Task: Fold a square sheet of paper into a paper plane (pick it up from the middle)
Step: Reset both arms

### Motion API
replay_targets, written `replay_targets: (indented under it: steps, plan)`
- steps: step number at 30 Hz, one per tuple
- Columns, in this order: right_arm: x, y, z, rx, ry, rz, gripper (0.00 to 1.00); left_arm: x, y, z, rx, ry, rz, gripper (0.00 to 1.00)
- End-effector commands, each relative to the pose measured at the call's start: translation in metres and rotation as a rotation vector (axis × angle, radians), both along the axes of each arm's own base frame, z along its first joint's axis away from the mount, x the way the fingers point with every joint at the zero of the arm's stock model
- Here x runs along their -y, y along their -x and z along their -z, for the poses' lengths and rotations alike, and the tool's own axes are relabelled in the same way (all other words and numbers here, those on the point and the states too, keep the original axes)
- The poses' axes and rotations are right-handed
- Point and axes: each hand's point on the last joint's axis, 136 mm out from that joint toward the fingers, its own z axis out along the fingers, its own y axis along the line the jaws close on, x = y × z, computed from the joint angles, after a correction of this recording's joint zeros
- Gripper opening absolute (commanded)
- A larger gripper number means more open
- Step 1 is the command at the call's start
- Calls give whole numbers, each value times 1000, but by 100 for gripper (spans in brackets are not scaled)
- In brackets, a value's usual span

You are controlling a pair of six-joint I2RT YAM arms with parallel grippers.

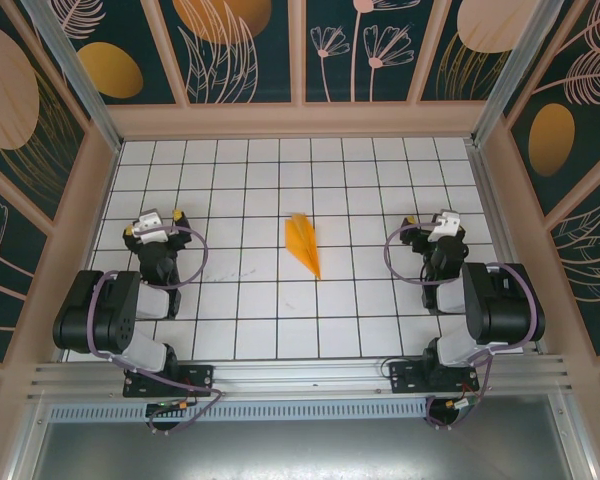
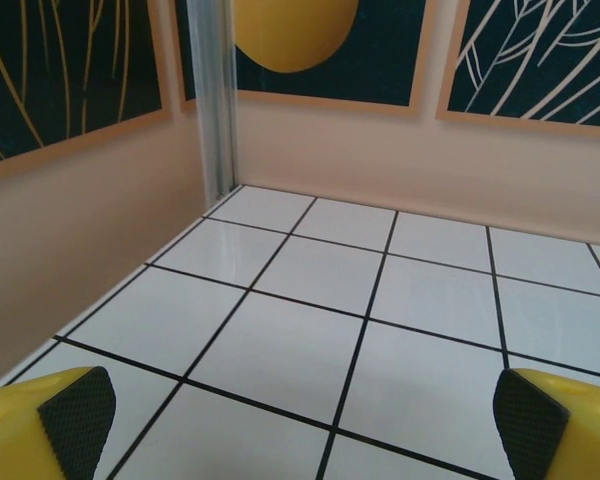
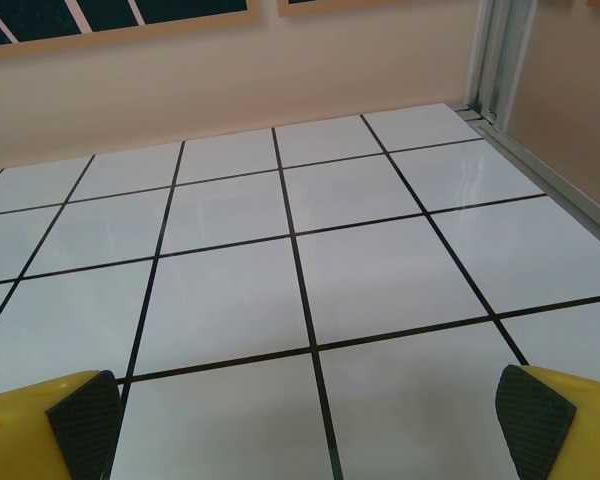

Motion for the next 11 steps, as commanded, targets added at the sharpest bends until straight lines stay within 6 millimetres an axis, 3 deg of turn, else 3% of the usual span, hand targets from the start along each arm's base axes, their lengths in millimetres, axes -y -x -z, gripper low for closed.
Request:
replay_targets:
  steps: [1,11]
  plan:
    - [0,-5,-15,63,-6,8,99,3,-1,-2,12,29,23,99]
    - [-4,-7,-14,53,-9,-31,99,3,-1,-3,14,30,23,99]
